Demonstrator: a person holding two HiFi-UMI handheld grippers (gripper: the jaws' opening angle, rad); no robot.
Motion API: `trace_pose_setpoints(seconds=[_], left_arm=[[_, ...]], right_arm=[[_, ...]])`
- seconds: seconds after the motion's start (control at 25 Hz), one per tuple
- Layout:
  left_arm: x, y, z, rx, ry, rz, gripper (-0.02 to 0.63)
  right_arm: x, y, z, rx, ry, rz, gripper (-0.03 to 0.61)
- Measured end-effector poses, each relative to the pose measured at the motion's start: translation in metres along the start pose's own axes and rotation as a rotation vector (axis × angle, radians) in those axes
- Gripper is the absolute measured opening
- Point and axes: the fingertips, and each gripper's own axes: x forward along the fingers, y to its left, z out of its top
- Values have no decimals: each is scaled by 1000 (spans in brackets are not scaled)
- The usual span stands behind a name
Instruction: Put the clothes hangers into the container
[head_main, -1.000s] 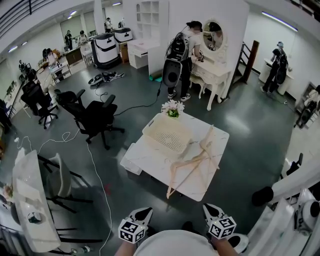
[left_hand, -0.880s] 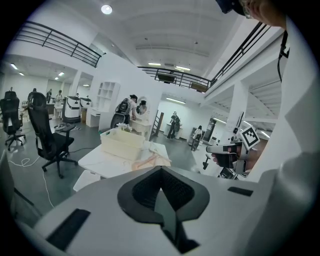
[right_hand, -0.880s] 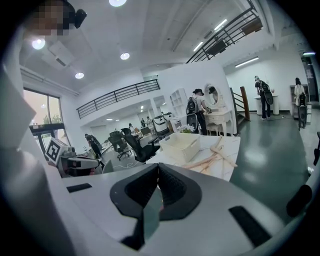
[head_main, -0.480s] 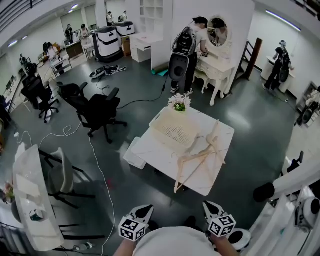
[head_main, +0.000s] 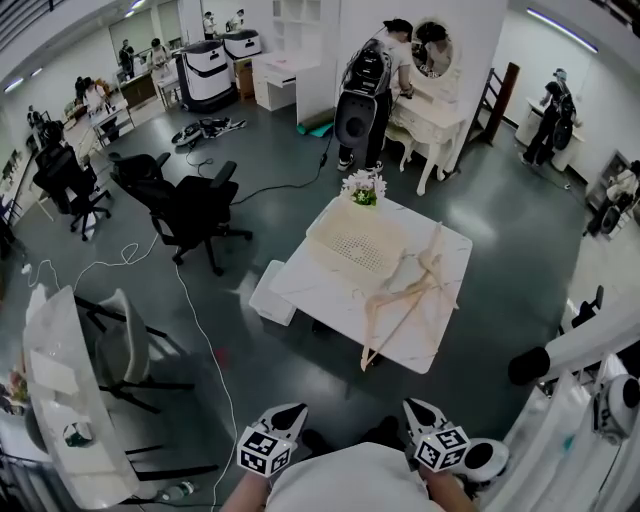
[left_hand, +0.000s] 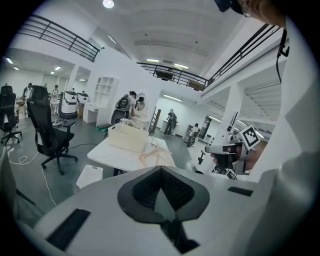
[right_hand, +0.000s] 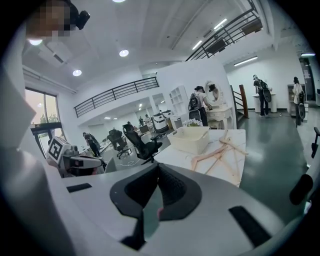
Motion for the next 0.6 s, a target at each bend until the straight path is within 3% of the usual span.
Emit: trace_pose_setpoints(seconds=[0.6], left_arm=[[7, 13, 4, -11, -2, -22, 8]], right_arm=[[6, -4, 2, -45, 52, -41, 18]])
